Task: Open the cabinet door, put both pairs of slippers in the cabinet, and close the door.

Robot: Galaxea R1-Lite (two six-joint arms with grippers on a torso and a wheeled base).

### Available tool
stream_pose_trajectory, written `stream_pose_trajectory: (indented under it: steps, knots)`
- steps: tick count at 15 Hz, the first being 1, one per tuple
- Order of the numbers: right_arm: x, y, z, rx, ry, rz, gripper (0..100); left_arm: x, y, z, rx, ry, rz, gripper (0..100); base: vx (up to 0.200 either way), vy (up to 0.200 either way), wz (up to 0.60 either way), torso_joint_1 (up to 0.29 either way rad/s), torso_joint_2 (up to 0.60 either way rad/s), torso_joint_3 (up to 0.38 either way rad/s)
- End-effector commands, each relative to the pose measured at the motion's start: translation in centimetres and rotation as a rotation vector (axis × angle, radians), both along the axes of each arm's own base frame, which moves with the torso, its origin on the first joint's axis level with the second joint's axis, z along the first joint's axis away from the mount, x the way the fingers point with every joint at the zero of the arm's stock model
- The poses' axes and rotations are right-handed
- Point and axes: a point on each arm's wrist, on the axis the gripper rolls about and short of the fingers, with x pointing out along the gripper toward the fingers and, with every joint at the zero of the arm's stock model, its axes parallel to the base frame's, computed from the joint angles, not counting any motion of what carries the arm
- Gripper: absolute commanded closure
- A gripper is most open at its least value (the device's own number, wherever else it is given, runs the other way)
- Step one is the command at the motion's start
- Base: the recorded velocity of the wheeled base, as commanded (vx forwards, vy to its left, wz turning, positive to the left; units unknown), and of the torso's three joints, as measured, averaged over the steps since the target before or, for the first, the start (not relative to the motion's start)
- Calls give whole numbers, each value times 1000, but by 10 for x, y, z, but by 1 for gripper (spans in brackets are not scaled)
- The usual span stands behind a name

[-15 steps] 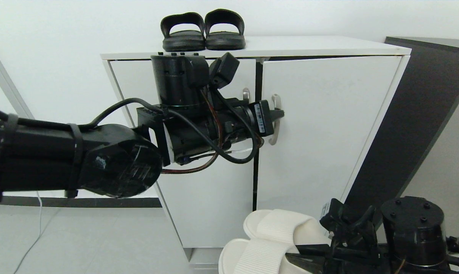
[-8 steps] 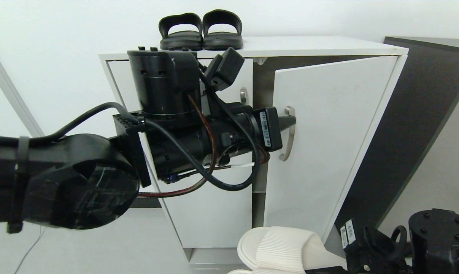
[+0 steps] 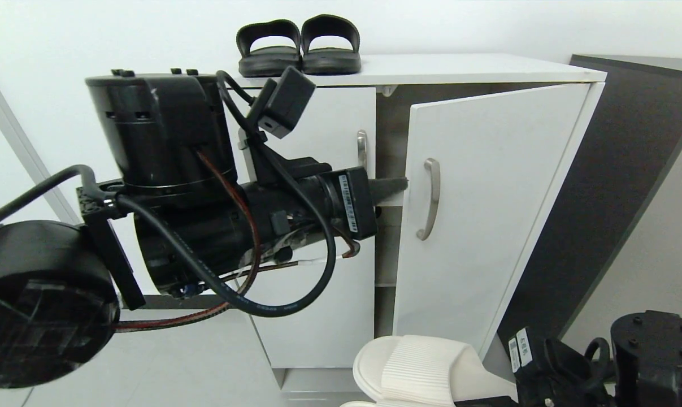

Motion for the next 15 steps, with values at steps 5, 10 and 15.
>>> stream_pose_trajectory:
  steps: [5, 10, 15]
  knots:
    - [-1, -1, -2, -10, -6, 6, 100, 34, -2, -11, -16, -2, 56, 100, 0, 0, 0, 0, 0, 0]
    - [-4, 0, -3, -16, -3, 19, 100, 62, -24, -14, -109, 31, 47, 100, 0, 0, 0, 0, 0, 0]
    - [-7, 2, -5, -21, 2, 36, 100, 72, -29, -21, -106, 54, 58, 100, -80, 0, 0, 3, 1, 1]
